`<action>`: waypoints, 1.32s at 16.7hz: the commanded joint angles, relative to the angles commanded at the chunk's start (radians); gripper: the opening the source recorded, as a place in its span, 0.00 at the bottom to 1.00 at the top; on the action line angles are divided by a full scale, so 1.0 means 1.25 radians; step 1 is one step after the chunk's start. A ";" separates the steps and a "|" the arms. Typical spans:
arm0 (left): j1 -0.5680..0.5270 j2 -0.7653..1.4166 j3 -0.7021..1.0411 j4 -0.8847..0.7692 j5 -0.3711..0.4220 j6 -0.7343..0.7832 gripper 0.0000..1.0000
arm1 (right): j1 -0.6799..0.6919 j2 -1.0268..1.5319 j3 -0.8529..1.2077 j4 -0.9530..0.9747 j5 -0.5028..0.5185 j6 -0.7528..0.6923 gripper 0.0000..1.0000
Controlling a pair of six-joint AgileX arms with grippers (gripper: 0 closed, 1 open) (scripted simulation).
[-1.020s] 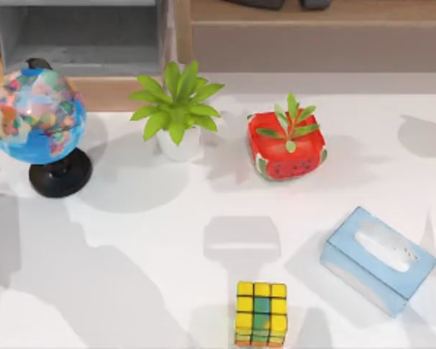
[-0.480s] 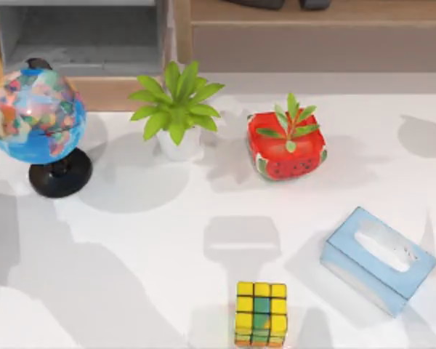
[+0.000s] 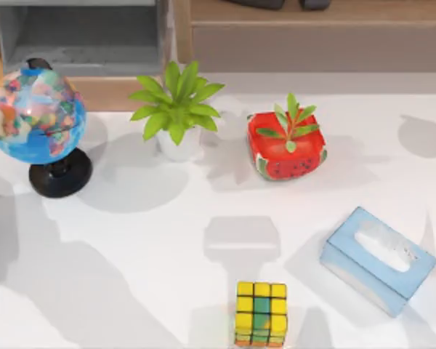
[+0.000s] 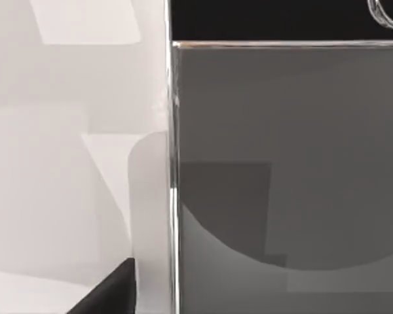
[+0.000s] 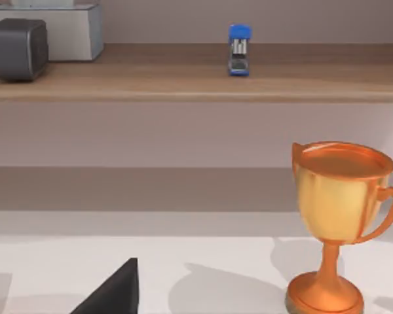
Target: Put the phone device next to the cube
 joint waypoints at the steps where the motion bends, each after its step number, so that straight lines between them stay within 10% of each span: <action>1: 0.000 0.000 0.000 0.000 0.000 0.000 0.85 | 0.000 0.000 0.000 0.000 0.000 0.000 1.00; 12: 0.000 0.000 0.000 0.000 0.000 0.000 0.02 | 0.000 0.000 0.000 0.000 0.000 0.000 1.00; 22: -0.002 -0.014 0.006 -0.010 0.005 -0.002 0.00 | 0.000 0.000 0.000 0.000 0.000 0.000 1.00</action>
